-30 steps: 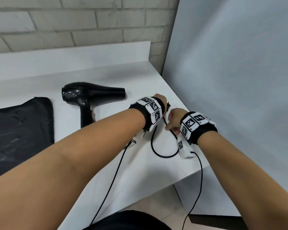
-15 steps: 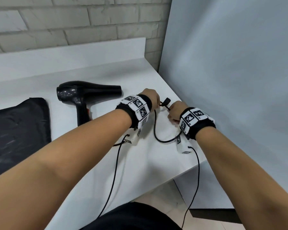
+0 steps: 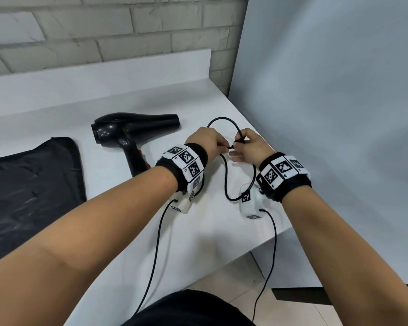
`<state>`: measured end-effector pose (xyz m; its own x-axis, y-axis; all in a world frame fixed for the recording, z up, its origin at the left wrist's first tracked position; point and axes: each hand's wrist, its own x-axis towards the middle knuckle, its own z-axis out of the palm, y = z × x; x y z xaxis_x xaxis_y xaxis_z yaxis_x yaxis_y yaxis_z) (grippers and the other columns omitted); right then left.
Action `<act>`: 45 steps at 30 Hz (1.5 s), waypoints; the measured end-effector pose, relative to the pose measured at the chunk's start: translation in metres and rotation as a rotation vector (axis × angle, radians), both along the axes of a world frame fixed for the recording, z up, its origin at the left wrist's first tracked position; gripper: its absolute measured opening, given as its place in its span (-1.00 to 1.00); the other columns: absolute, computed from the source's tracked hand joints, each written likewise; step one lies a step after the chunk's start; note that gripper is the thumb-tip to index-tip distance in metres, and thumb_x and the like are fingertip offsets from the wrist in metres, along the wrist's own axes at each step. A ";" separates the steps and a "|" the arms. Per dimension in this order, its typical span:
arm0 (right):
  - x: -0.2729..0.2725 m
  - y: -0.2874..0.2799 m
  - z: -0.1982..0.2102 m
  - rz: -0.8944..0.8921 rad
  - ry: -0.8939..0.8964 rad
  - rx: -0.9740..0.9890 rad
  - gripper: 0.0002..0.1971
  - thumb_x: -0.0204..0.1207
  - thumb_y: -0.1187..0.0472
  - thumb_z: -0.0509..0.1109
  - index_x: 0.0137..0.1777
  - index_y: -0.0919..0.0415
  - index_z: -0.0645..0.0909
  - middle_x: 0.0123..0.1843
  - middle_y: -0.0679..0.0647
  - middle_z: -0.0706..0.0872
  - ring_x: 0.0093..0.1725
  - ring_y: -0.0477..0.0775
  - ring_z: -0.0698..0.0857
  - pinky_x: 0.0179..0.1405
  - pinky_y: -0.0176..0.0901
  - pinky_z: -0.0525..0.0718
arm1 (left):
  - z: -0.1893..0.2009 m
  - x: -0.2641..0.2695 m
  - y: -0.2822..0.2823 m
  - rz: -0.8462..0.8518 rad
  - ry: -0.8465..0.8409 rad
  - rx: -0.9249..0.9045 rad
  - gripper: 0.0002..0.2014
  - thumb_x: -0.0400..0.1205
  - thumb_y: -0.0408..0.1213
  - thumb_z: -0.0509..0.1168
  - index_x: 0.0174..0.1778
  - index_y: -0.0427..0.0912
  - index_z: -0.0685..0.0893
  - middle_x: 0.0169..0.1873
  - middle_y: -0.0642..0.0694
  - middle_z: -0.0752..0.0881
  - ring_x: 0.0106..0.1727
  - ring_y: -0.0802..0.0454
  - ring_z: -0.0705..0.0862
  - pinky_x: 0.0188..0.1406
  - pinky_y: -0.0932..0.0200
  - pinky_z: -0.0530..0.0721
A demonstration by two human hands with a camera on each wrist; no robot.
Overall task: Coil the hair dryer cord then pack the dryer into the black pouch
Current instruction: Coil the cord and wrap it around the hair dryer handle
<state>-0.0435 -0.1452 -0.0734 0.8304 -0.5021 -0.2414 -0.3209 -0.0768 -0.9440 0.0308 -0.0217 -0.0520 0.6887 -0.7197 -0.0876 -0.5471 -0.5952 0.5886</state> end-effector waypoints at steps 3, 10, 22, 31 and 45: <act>0.003 0.000 -0.005 -0.048 -0.059 0.041 -0.68 0.47 0.61 0.20 -0.29 0.16 0.40 -0.33 0.08 0.48 -0.46 -0.06 0.67 -0.42 -0.36 0.73 | -0.005 0.001 0.006 -0.059 0.003 -0.009 -0.78 0.55 -0.17 0.35 0.10 0.01 0.76 0.07 -0.02 0.77 0.13 0.00 0.66 0.22 0.12 0.61; -0.005 0.001 -0.005 -0.013 -0.112 0.052 -0.60 0.38 0.74 0.15 -0.35 0.18 0.34 -0.16 0.02 0.50 -0.37 -0.02 0.66 -0.43 -0.36 0.72 | 0.006 0.039 0.021 0.320 0.025 -0.407 -0.71 0.64 -0.42 0.10 0.23 -0.19 0.59 0.25 -0.19 0.62 0.11 -0.16 0.65 0.15 0.20 0.54; -0.005 0.006 -0.004 -0.060 -0.123 0.109 -0.71 0.48 0.56 0.24 -0.32 0.17 0.37 -0.17 0.06 0.56 -0.39 0.02 0.70 -0.48 -0.21 0.74 | -0.009 0.039 0.025 -0.112 0.347 0.052 -0.78 0.69 -0.17 0.14 0.05 -0.14 0.66 -0.37 -0.01 0.48 -0.39 0.09 0.42 -0.46 0.29 0.55; -0.016 -0.029 -0.017 -0.188 0.359 -0.373 -0.78 0.56 0.31 0.08 -0.25 0.28 0.50 -0.15 0.21 0.57 -0.26 0.13 0.50 -0.41 -0.20 0.40 | -0.006 0.057 0.042 0.226 0.226 -0.159 -0.64 0.73 -0.24 0.06 0.18 -0.47 0.59 -0.52 -0.10 0.40 -0.54 0.04 0.36 -0.58 0.26 0.38; -0.029 0.027 0.018 0.214 0.246 -0.721 -0.68 0.45 0.13 0.40 0.19 0.18 0.60 0.14 0.14 0.64 0.17 0.14 0.60 0.04 -0.27 0.42 | 0.015 0.053 0.032 0.403 0.476 -0.616 -0.77 0.72 -0.35 0.00 -0.03 -0.21 0.58 -0.49 -0.06 0.40 -0.57 0.07 0.31 -0.76 0.40 0.26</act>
<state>-0.0729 -0.1184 -0.0549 0.8917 -0.4399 -0.1067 -0.4231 -0.7263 -0.5417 0.0835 0.0102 -0.0368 0.8899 -0.4436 -0.1060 0.0217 -0.1910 0.9813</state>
